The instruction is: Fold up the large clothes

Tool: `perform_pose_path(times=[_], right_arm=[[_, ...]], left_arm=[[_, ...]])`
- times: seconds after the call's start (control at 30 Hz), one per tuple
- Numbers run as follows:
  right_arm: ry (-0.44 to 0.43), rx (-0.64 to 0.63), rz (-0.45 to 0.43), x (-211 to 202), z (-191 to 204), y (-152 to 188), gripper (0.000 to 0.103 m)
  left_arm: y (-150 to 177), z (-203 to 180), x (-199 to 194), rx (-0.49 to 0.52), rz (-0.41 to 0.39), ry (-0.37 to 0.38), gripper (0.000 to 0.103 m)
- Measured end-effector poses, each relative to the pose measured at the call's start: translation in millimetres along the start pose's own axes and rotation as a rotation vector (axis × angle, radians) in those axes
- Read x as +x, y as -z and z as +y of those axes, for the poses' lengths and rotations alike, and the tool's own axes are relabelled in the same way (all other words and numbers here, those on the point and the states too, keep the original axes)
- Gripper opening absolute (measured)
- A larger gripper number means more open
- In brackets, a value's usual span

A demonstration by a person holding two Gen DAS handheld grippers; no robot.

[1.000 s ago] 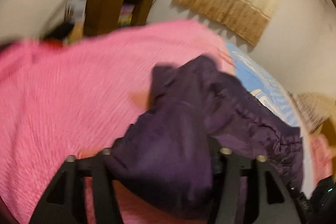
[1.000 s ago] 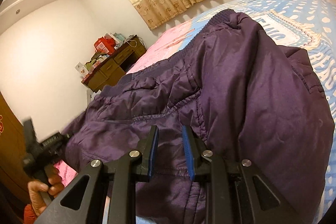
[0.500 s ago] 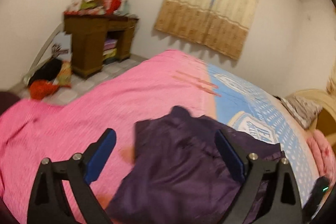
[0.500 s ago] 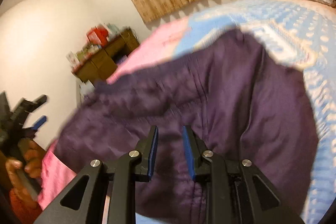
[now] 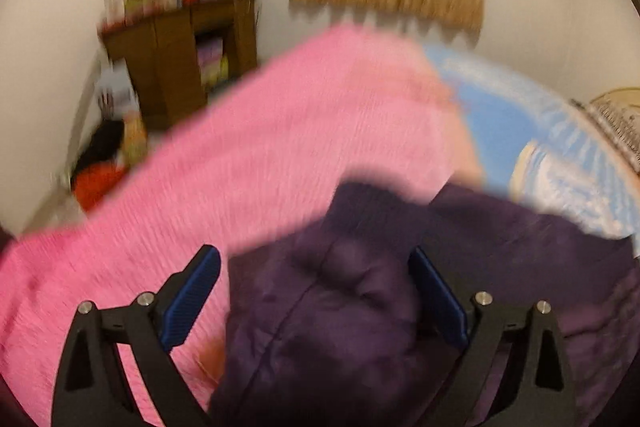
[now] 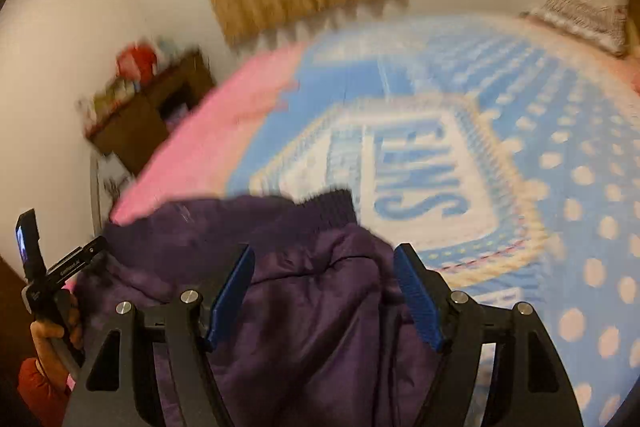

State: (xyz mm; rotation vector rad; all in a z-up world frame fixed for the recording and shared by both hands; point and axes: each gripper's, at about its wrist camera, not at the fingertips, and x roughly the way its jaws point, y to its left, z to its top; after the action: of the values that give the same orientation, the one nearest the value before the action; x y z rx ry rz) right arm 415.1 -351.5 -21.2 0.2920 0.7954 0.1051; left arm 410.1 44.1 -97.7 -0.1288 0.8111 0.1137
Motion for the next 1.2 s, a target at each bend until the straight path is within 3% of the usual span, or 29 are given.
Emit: perform_pose_path(times=[0.03,0.07,0.13,0.2,0.3,0.37,0.47,0.53,0.63,0.8,0.87,0.93,1.0,1.1,1.2], right_arm=[[0.005,-0.004,0.031,12,0,2,0.072],[-0.011,-0.008,0.053,23,2,8,0.060],[0.017,-0.042,0.018,25,9,21,0.047],[0.014,-0.037,-0.033,12,11,31,0.021],[0.038,0.077,-0.118,-14,-11,53,0.020],[0.037,0.165,-0.095,-4,-28,67,0.020],[0.068,0.214,-0.134,0,-33,74,0.023],[0.079,0.291,-0.134,7,-42,72,0.034],[-0.016,0.406,-0.093,13,-61,71,0.038],[0.000,0.348,-0.063,-13,-51,63,0.038],[0.046,0.333,-0.140,-40,-42,58,0.038],[0.077,0.239,-0.220,-63,-19,45,0.036],[0.050,0.086,-0.249,-70,21,22,0.023],[-0.013,-0.074,-0.174,-44,80,-14,0.023],[0.012,-0.124,-0.060,17,112,-45,0.023]], left_arm=[[3,10,11,-0.046,0.051,0.048,0.098],[3,21,13,-0.094,0.068,0.097,0.099],[5,42,16,-0.186,0.090,0.157,0.103],[7,45,16,-0.198,0.105,0.174,0.103],[10,35,7,-0.147,0.096,0.134,0.103],[9,22,2,-0.087,0.090,0.092,0.103],[10,10,-2,-0.033,0.085,0.036,0.103],[9,12,3,-0.046,0.103,0.055,0.103],[8,26,14,-0.118,0.158,0.117,0.103],[5,23,10,-0.099,0.136,0.102,0.103],[3,24,12,-0.105,0.138,0.108,0.103],[4,23,11,-0.102,0.135,0.103,0.103],[4,21,11,-0.094,0.132,0.091,0.103],[3,19,10,-0.085,0.127,0.079,0.103],[3,19,11,-0.090,0.128,0.086,0.103]])
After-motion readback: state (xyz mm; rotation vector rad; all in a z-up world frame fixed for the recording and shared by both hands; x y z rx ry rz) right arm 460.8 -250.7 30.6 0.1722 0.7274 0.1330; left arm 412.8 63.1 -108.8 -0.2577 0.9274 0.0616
